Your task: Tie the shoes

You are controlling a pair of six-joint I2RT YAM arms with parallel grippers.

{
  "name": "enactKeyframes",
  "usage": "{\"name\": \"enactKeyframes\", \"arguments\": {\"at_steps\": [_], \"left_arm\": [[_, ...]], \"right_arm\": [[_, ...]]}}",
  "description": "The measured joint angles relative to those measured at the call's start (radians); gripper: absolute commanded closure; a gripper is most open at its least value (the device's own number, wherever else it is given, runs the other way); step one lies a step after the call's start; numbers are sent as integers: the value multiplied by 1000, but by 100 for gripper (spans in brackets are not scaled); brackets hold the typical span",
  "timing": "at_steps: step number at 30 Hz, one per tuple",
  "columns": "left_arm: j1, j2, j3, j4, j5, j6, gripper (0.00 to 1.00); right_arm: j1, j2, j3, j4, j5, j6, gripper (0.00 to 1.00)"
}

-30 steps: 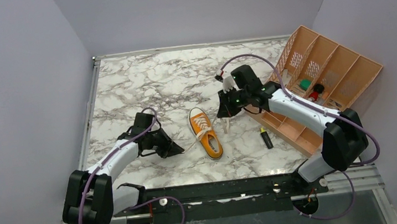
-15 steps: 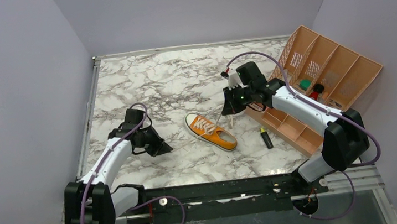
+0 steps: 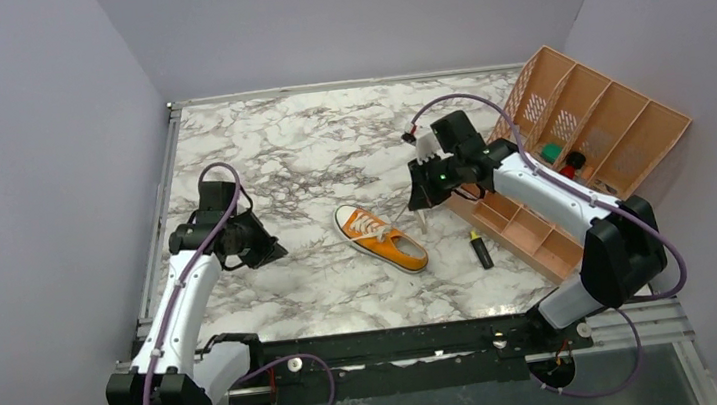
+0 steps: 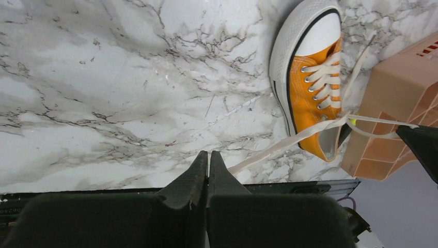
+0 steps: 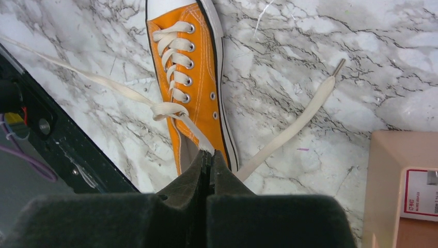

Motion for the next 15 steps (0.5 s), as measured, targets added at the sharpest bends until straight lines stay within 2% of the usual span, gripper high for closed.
{"name": "enactKeyframes", "arguments": {"at_steps": [3, 7, 15], "left_arm": [[0, -6, 34, 0, 0, 11, 100], [0, 48, 64, 84, 85, 15, 100], [-51, 289, 82, 322, 267, -37, 100]], "right_arm": [[-2, 7, 11, -24, -36, -42, 100], [-3, 12, 12, -20, -172, -39, 99], [-3, 70, 22, -73, -441, 129, 97]]}}
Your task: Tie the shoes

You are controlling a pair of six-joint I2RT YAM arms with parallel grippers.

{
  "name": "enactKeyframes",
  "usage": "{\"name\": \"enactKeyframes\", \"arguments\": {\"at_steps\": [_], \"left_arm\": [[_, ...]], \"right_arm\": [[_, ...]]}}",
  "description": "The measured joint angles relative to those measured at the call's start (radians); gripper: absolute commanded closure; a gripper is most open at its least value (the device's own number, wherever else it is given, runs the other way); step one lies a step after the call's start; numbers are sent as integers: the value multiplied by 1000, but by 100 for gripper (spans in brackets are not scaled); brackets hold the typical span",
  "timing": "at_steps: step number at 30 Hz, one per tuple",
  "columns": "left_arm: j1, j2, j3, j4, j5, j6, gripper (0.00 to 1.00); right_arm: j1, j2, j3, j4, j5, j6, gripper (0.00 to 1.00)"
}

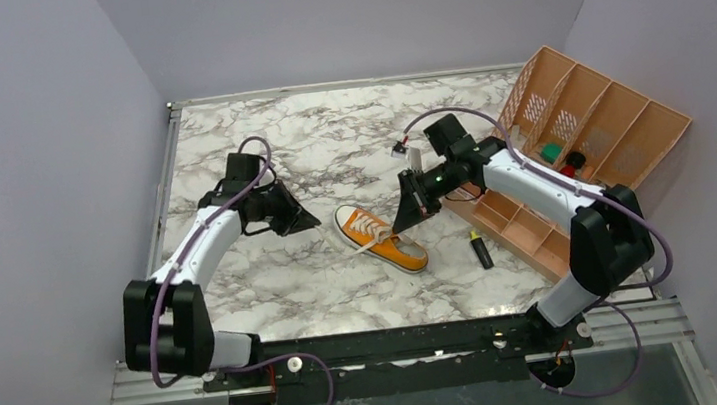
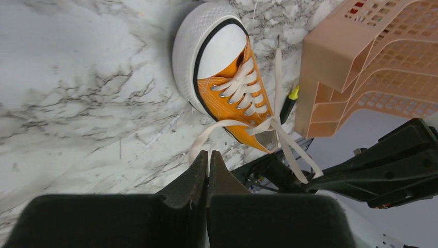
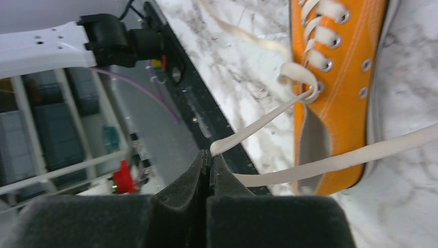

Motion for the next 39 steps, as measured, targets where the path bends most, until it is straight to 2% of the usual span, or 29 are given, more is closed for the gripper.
{"name": "enactKeyframes", "arguments": {"at_steps": [3, 9, 16, 24, 27, 30, 32, 37, 39], "left_arm": [[-55, 97, 32, 34, 23, -1, 100], [-153, 199, 96, 82, 26, 2, 100], [-187, 196, 58, 106, 23, 3, 100], [-196, 150, 13, 102, 13, 13, 100], [-197, 102, 11, 97, -2, 16, 100], [-197, 69, 11, 96, -18, 20, 100], [-197, 65, 11, 96, -29, 23, 100], [-197, 94, 42, 80, -32, 48, 100], [-198, 130, 83, 74, -32, 65, 100]], "right_arm": [[0, 18, 15, -48, -66, 68, 90], [0, 46, 86, -132, -149, 132, 90], [0, 74, 89, -105, -192, 290, 90], [0, 77, 74, -13, -229, 420, 76], [0, 73, 47, 14, -246, 448, 77], [0, 53, 10, 62, -270, 481, 85], [0, 33, -22, 104, -293, 514, 86], [27, -18, -99, 244, -324, 669, 63], [54, -38, -124, 305, -319, 745, 59]]}}
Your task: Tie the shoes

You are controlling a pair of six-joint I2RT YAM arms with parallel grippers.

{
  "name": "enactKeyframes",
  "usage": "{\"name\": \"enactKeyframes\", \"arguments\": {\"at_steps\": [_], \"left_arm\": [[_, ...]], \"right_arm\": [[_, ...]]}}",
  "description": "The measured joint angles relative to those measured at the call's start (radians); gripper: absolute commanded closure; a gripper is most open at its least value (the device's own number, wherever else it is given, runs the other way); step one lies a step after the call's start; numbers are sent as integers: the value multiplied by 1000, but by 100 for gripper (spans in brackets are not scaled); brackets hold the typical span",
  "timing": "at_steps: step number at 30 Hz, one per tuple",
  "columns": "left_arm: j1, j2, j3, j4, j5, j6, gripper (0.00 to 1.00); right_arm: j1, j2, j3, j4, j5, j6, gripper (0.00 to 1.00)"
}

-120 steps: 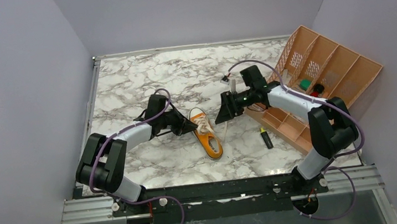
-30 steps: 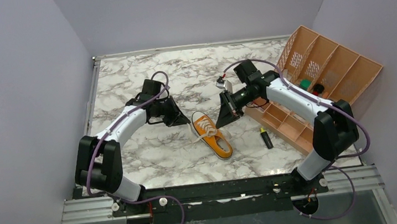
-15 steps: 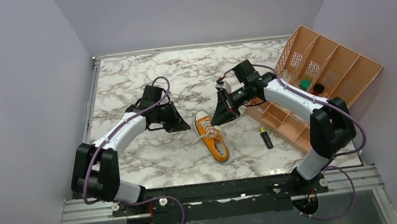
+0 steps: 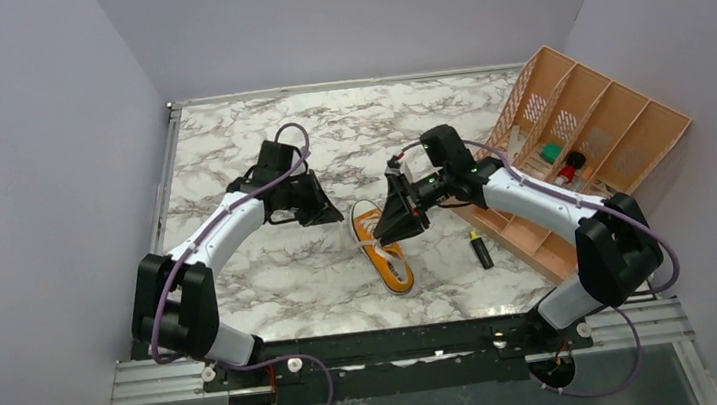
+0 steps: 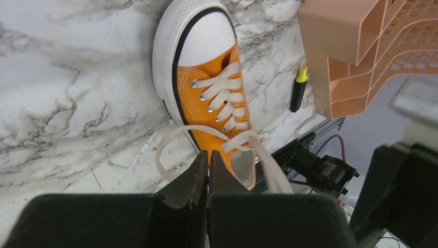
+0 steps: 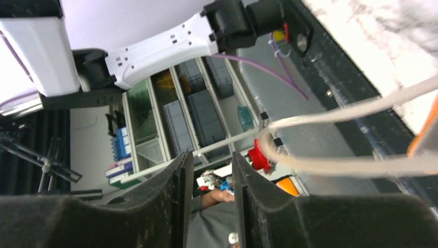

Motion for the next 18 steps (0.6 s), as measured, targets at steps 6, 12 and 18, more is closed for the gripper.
{"name": "enactKeyframes", "arguments": {"at_steps": [6, 12, 18], "left_arm": [[-2, 122, 170, -3, 5, 42, 100], [-13, 161, 283, 3, 6, 59, 100], [-13, 126, 244, -2, 6, 63, 100]], "right_arm": [[140, -10, -51, 225, 57, 268, 56], [178, 21, 14, 204, 124, 225, 34], [101, -28, 201, -141, 359, -240, 29]]}}
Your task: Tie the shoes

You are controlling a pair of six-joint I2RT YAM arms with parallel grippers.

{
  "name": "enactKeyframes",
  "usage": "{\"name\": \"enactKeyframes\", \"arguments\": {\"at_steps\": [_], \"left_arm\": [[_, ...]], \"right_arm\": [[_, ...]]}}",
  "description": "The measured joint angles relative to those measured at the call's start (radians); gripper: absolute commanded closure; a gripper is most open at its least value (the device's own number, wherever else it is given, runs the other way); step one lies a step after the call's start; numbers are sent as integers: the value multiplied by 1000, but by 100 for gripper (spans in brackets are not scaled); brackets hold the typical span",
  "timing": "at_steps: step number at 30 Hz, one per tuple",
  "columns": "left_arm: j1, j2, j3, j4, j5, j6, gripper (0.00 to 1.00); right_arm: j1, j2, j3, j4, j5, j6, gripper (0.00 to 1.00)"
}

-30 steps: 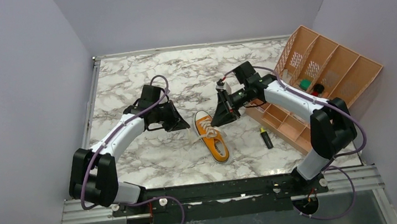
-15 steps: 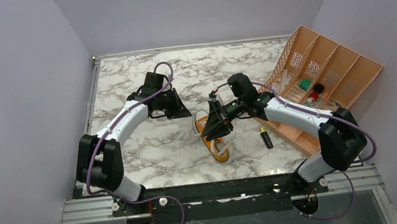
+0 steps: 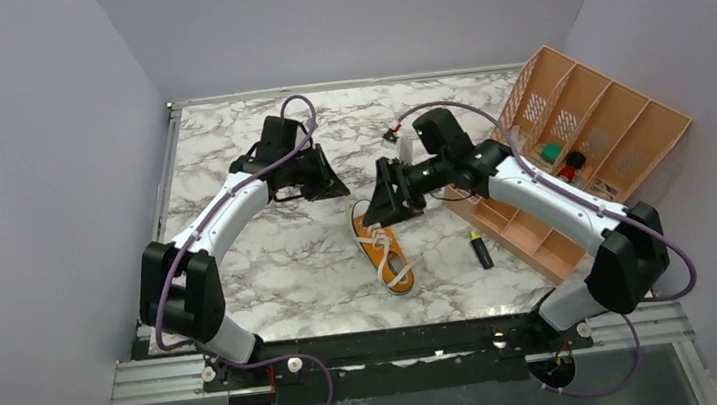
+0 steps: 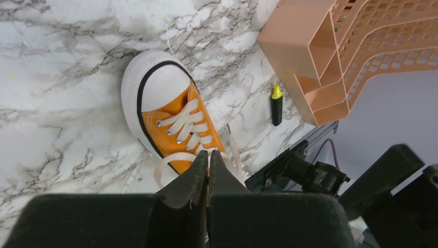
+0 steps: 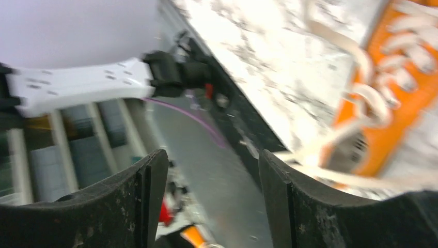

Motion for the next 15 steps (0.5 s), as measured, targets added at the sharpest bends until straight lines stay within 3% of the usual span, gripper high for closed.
{"name": "enactKeyframes", "arguments": {"at_steps": [7, 15], "left_arm": [[0, -82, -51, -39, -2, 33, 100], [0, -115, -51, -72, -3, 63, 100]], "right_arm": [[-6, -154, -150, -231, 138, -376, 25], [85, -103, -263, -106, 56, -411, 17]]}}
